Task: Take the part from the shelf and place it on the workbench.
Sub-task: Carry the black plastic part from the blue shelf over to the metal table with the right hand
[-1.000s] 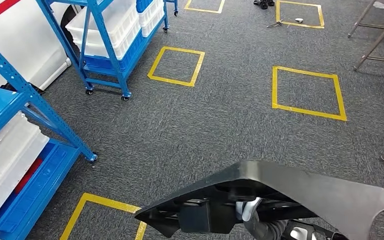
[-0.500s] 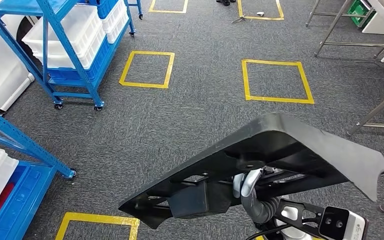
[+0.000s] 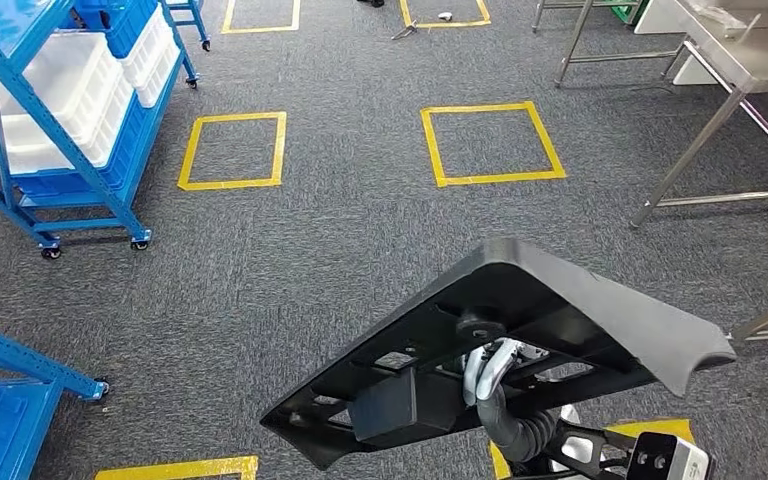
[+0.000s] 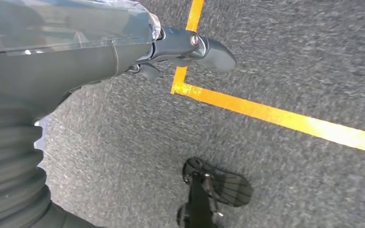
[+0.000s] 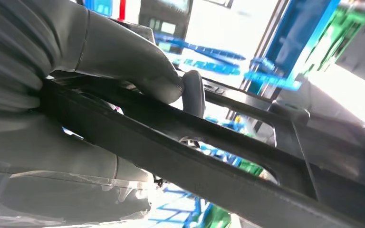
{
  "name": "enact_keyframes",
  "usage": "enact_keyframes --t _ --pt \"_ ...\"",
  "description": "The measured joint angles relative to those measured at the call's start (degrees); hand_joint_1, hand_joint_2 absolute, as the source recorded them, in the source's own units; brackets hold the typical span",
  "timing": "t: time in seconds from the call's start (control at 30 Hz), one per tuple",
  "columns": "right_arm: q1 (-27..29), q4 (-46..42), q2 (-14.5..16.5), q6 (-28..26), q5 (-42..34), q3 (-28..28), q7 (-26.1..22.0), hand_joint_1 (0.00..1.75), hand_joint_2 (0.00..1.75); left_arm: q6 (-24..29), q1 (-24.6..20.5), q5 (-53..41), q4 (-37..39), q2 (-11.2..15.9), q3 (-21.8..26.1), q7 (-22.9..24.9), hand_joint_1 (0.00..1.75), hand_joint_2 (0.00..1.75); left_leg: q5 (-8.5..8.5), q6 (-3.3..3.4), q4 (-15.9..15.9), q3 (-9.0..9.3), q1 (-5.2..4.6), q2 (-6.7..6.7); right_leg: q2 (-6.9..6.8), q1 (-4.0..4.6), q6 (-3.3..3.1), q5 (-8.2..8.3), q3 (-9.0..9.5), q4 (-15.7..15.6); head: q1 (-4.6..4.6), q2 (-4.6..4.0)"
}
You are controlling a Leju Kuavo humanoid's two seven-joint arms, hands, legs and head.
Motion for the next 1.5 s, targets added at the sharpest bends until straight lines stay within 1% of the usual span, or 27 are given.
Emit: enact_keyframes --t 0.07,0.13,0.17,0.2,0.23,0.3,0.33,0.37,0.43,0.5,0.53,0.57,0.63,0.7,0.73,0.77,0.87,0.93,1.0,1.07,1.17,1.23,1.27,1.3,1.37,1.43,1.5 --pt "0.93 -0.3 0.24 0.08 0.11 -0.51 -0.02 1.75 1.75 -0.03 -0.03 -0.04 -0.03 0.24 0.0 -0.23 0.0 1.75 -2.25 -0.5 2.87 -0.98 0.24 -1.99 1.26 -0.37 -0.73 0.23 0.06 -0.27 0.0 0.0" --pt "1.43 -0.43 0.51 0.16 0.11 -0.73 -0.02 1.75 1.75 -0.05 0.12 -0.08 -0.03 0.42 0.0 -0.31 0.0 1.75 -6.31 -0.73 10.56 -4.43 0.38 -4.66 2.61 -0.38 -1.16 0.33 0.04 -0.3 0.0 0.0" --pt "1.74 -0.44 0.58 0.19 0.12 -0.81 -0.02 1.75 1.75 -0.06 0.22 -0.08 -0.03 0.52 0.0 -0.31 0.0 1.75 -7.87 -0.77 14.65 -6.41 0.39 -5.2 3.37 -0.3 -1.24 0.34 0.02 -0.28 0.0 0.0" --pt "2.06 -0.44 0.6 0.21 0.12 -0.89 -0.02 1.75 1.75 -0.05 0.33 -0.08 -0.03 0.6 0.0 -0.3 0.0 1.75 -8.4 -0.74 17.29 -7.82 0.39 -5.43 4.19 -0.21 -1.27 0.35 0.04 -0.24 0.0 0.0" --pt "2.33 -0.44 0.6 0.21 0.13 -0.98 -0.02 1.75 1.75 -0.05 0.4 -0.07 -0.03 0.65 0.0 -0.3 0.0 1.75 -7.55 -0.62 17.47 -8.15 0.39 -5.53 5.03 -0.13 -1.28 0.35 0.1 -0.19 0.0 0.0" --pt "2.6 -0.47 0.6 0.21 0.14 -1.09 -0.02 1.75 1.75 -0.05 0.45 -0.07 -0.03 0.73 0.0 -0.3 0.0 1.75 -3.03 -0.17 11.05 -5.67 0.38 -6.34 6.63 -0.06 -1.23 0.33 0.32 -0.09 0.0 0.0" --pt "2.65 -0.49 0.63 0.21 0.14 -1.11 -0.02 1.75 1.75 -0.06 0.43 -0.06 -0.03 0.82 0.0 -0.3 0.0 1.75 -1.03 0.13 6.74 -3.88 0.4 -7.76 7.34 -0.02 -1.13 0.33 0.35 -0.01 0.0 0.0" --pt "2.68 -0.51 0.68 0.21 0.15 -1.14 -0.02 1.75 1.75 -0.06 0.41 -0.07 -0.03 0.9 0.0 -0.31 0.0 1.75 0.26 0.35 3.36 -2.55 0.42 -9.05 8.0 -0.02 -0.95 0.37 0.25 0.09 0.0 0.0" --pt "2.84 -0.55 0.84 0.22 0.19 -1.24 -0.02 1.75 1.75 -0.07 0.37 -0.12 -0.03 1.08 0.0 -0.32 0.0 1.75 0.69 0.7 0.74 -1.57 0.29 -10.53 9.27 -0.22 -0.24 0.61 -0.24 0.16 0.0 0.0" --pt "3.21 -0.74 0.99 0.36 0.4 -1.6 -0.03 1.75 1.75 -0.07 0.22 -0.33 -0.03 1.2 0.0 -0.32 0.0 1.75 1.05 1.18 0.28 -1.4 0.3 -9.36 10.25 -0.44 0.59 0.84 -0.61 0.13 -0.01 0.0" --pt "3.41 -0.94 1.06 0.49 0.58 -1.85 -0.03 1.75 1.75 -0.07 0.12 -0.45 -0.03 1.25 0.0 -0.32 0.0 1.75 1.3 1.55 -0.07 -1.27 0.41 -8.7 9.55 -0.35 0.87 0.48 -0.89 0.62 0.0 0.0" --pt "3.54 -1.17 1.15 0.64 0.8 -2.11 -0.04 1.75 1.75 -0.08 0.05 -0.54 -0.04 1.27 0.0 -0.32 0.0 1.75 1.54 1.89 -0.45 -1.14 0.53 -7.94 8.1 -0.24 1.08 -0.62 -1.67 2.2 0.0 0.0" --pt "3.75 -1.48 1.41 0.84 1.23 -2.43 -0.03 1.75 1.75 -0.13 0.1 -0.58 -0.05 1.29 0.0 -0.3 0.0 1.75 1.7 2.29 -0.78 -1.05 0.49 -6.34 4.44 -0.19 1.43 -4.43 -4.92 8.9 0.01 0.0" --pt "4.07 -1.7 1.7 0.85 1.75 -2.52 -0.01 1.75 1.75 -0.31 0.2 -0.52 -0.05 1.31 0.0 -0.24 0.0 1.75 1.63 2.32 -0.74 -1.12 0.36 -4.69 3.04 -0.48 1.82 -7.2 -8.29 15.86 0.01 0.0" --pt "4.27 -1.85 1.84 0.84 2.04 -2.54 0.02 1.75 1.75 -0.47 0.16 -0.48 -0.04 1.31 0.0 -0.21 0.0 1.75 1.56 2.25 -0.71 -1.11 0.35 -3.94 2.84 -0.62 1.96 -7.03 -8.62 16.71 0.01 0.0" --pt "4.45 -2.05 1.98 0.81 2.4 -2.55 0.04 1.75 1.75 -0.71 0.07 -0.46 -0.04 1.3 0.0 -0.2 0.0 1.75 1.46 2.13 -0.66 -1.05 0.35 -3.23 2.59 -0.74 2.05 -5.79 -7.65 15.13 0.0 0.0" --pt "5.25 -2.68 2.34 0.4 4.35 -2.56 0.04 1.75 1.75 -1.67 -0.15 -0.66 -0.03 1.24 -0.01 -0.44 0.0 1.75 0.83 1.4 -0.33 -0.6 0.18 -1.58 -0.14 -0.61 1.65 -1.22 -0.93 3.22 0.0 0.0" --pt "6.08 -3.06 2.44 -0.27 5.84 -2.55 0.0 1.75 1.75 -2.03 -0.26 -0.9 -0.03 1.23 -0.04 -0.68 0.0 1.75 0.44 0.72 -0.14 -0.33 -0.07 -0.8 -0.92 -0.24 1.02 -0.82 0.69 0.12 0.0 0.0" --pt "6.67 -3.23 2.5 -0.99 6.5 -2.54 -0.02 1.75 1.75 -2.08 -0.48 -1.08 -0.03 1.22 -0.09 -0.72 0.0 1.75 0.18 0.0 -0.13 -0.1 0.03 -0.06 0.4 -0.12 0.34 -0.63 0.56 0.07 0.0 0.0" --pt "6.79 -3.27 2.57 -1.4 6.57 -2.54 -0.03 1.75 1.75 -2.1 -0.69 -1.14 -0.03 1.21 -0.13 -0.72 0.0 1.75 -1.33 -0.59 1.59 -0.63 0.34 -1.57 1.52 -0.25 -0.39 -0.35 0.53 -0.21 0.0 0.0" --pt "6.71 -3.27 2.66 -1.49 6.38 -2.57 -0.03 1.75 1.75 -2.29 -0.57 -1.26 -0.03 1.21 -0.14 -0.55 0.0 1.75 -6.85 -0.88 12.12 -5.32 0.54 -4.98 3.22 -0.21 -1.05 -0.14 0.43 -0.31 0.0 0.0" --pt "6.64 -3.25 2.65 -1.43 6.02 -2.58 0.02 1.75 1.75 -2.54 -0.38 -1.33 -0.02 1.19 -0.14 -0.21 0.0 1.75 -7.95 -0.83 17.34 -8.08 0.53 -5.42 4.7 0.01 -1.13 -0.11 0.44 -0.24 0.0 0.0" --pt "6.58 -3.24 2.65 -1.39 5.85 -2.59 0.04 1.75 1.75 -2.64 -0.33 -1.36 -0.02 1.16 -0.15 -0.07 0.0 1.75 -6.72 -0.69 16.68 -8.01 0.53 -5.51 5.47 0.1 -1.13 -0.11 0.51 -0.19 0.0 0.0" --pt "6.49 -3.24 2.65 -1.36 5.75 -2.59 0.05 1.75 1.75 -2.71 -0.33 -1.39 -0.01 1.14 -0.16 0.01 0.0 1.75 -4.54 -0.46 13.71 -6.87 0.53 -5.84 6.22 0.17 -1.12 -0.12 0.61 -0.13 0.0 0.0" --pt "6.29 -3.24 2.65 -1.32 5.7 -2.6 0.05 1.75 1.75 -2.75 -0.34 -1.43 -0.01 1.17 -0.17 0.08 0.0 1.75 -0.49 0.15 5.62 -3.58 0.53 -8.17 7.59 0.21 -0.94 -0.09 0.64 0.02 0.0 0.0" --pt "6.07 -3.24 2.65 -1.2 5.57 -2.6 0.14 1.75 1.75 -2.76 -0.35 -1.33 -0.01 1.23 -0.17 0.18 0.0 1.75 0.69 0.64 1.37 -1.89 0.43 -9.97 8.84 0.06 -0.35 0.11 0.21 0.16 0.0 0.0" --pt "5.8 -3.24 2.65 -0.91 5.08 -2.6 0.37 1.75 1.75 -2.78 -0.43 -0.94 -0.01 1.14 -0.17 0.38 0.0 1.75 0.68 1.06 0.83 -1.73 0.25 -9.31 10.06 -0.13 0.55 0.48 -0.28 0.1 0.0 0.0"
